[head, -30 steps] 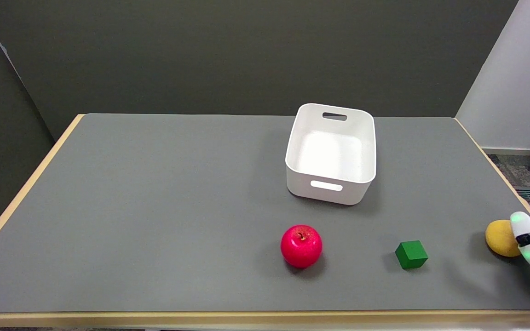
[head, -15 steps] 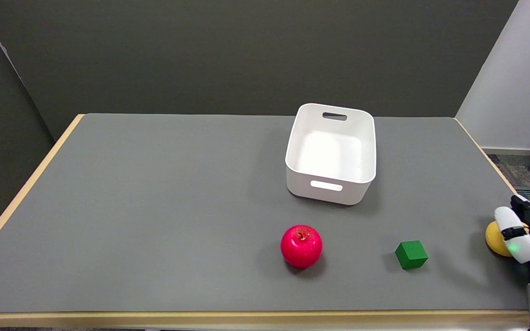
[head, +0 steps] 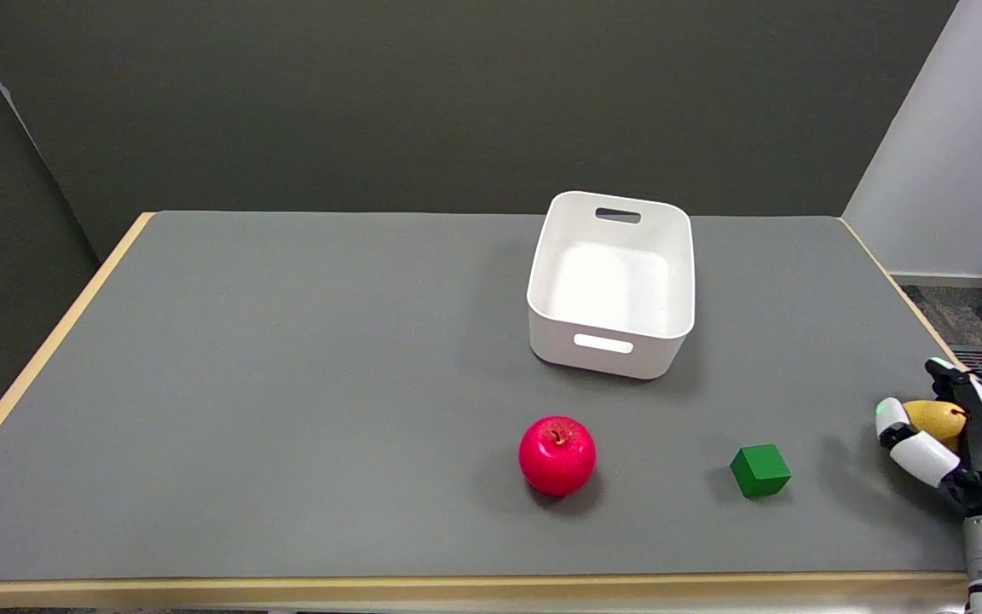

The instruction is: Pick up the yellow pear.

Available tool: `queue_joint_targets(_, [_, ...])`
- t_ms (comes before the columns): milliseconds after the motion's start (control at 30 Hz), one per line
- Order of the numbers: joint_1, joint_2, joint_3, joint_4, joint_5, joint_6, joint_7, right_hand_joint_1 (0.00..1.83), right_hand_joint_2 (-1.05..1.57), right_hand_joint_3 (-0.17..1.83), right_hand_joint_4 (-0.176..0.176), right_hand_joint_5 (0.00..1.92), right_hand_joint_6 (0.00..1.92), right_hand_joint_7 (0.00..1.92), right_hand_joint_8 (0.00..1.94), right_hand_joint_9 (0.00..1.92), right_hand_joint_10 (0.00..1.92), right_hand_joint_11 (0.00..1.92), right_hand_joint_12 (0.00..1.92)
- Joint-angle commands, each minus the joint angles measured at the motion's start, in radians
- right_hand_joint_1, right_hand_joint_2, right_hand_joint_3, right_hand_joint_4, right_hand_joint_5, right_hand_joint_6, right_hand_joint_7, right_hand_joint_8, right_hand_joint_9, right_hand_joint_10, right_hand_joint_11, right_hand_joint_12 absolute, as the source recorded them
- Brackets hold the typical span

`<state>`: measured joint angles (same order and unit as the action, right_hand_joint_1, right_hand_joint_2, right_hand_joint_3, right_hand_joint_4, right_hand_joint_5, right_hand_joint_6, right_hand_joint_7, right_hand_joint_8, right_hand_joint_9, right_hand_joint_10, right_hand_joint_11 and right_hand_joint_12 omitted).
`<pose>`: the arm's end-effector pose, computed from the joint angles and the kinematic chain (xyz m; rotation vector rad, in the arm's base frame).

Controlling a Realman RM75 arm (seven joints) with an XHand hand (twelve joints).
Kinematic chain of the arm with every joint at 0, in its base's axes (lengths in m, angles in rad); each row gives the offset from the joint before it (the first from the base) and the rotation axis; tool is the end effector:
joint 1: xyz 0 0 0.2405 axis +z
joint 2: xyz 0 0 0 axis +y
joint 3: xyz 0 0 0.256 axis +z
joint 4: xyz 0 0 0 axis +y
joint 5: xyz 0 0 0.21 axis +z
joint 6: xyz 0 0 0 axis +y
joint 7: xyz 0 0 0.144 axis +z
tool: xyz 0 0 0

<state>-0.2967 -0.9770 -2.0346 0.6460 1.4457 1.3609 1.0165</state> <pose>-0.3772 -0.0983 0.5299 0.8021 -0.2891 1.0505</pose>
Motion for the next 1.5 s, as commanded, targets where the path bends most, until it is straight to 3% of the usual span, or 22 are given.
queue_joint_targets(33, [0.041,-0.010,0.008,-0.011,-0.007,-0.002,-0.085,0.81,0.73,1.00,-0.028,0.30,0.77,0.32,0.44,0.21,0.74,0.00,1.09])
queue_joint_targets(67, [0.047,-0.014,0.012,-0.011,0.001,0.006,-0.100,0.81,0.73,0.99,-0.027,0.31,0.80,0.33,0.45,0.22,0.74,0.00,1.10])
queue_joint_targets(133, [0.060,-0.024,0.015,-0.014,0.021,0.027,-0.120,0.80,0.81,0.93,-0.036,0.34,1.08,0.50,0.75,0.39,0.92,0.06,1.18])
queue_joint_targets(200, [0.077,-0.029,0.015,-0.035,0.026,0.065,-0.129,0.83,0.83,0.86,-0.056,0.39,1.17,0.55,1.06,0.49,1.09,0.11,1.25])
queue_joint_targets(267, [0.090,-0.030,0.014,-0.048,0.026,0.108,-0.131,0.89,1.15,0.41,-0.045,0.53,1.56,0.54,1.42,0.55,1.38,0.20,1.46])
queue_joint_targets(333, [0.102,-0.023,0.020,-0.049,0.026,0.161,-0.151,0.94,1.17,0.36,-0.062,0.60,1.62,0.41,1.87,0.52,1.85,0.03,1.83])
queue_joint_targets(367, [0.111,-0.020,0.034,-0.049,0.020,0.196,-0.177,0.94,1.11,0.45,-0.049,0.63,1.62,0.31,1.94,0.47,1.92,0.00,1.90])
queue_joint_targets(467, [0.123,-0.003,0.068,-0.034,0.015,0.269,-0.203,0.92,0.98,0.74,0.000,0.67,1.70,0.13,1.94,0.35,1.92,0.00,1.92])
queue_joint_targets(567, [0.130,0.027,0.100,0.009,0.015,0.324,-0.205,0.86,0.95,0.96,-0.012,0.62,1.92,0.29,1.94,0.48,1.92,0.00,1.92])
queue_joint_targets(633, [0.129,0.054,0.109,0.056,0.013,0.343,-0.233,0.85,0.93,0.98,0.019,0.63,1.92,0.35,1.94,0.55,1.92,0.02,1.92])
queue_joint_targets(833, [0.124,0.122,0.120,0.155,0.010,0.353,-0.293,1.03,0.82,0.73,0.059,0.76,1.92,0.56,1.94,0.91,1.92,0.53,1.92])
queue_joint_targets(867, [0.126,0.126,0.125,0.163,0.008,0.353,-0.293,1.01,0.83,0.78,0.063,0.75,1.92,0.56,1.94,0.90,1.92,0.51,1.92])
queue_joint_targets(933, [0.133,0.131,0.140,0.177,-0.006,0.352,-0.293,1.07,0.79,0.70,0.069,0.80,1.92,0.60,1.94,0.99,1.92,0.66,1.92])
queue_joint_targets(1333, [0.208,0.144,0.233,0.368,-0.260,0.189,-0.431,1.10,0.78,0.71,0.075,0.82,1.92,0.62,1.94,1.04,1.92,0.73,1.92])
queue_joint_targets(1500, [0.302,0.111,0.216,0.412,-0.349,0.104,-0.470,1.10,0.79,0.71,0.075,0.81,1.92,0.63,1.94,1.03,1.92,0.73,1.92])
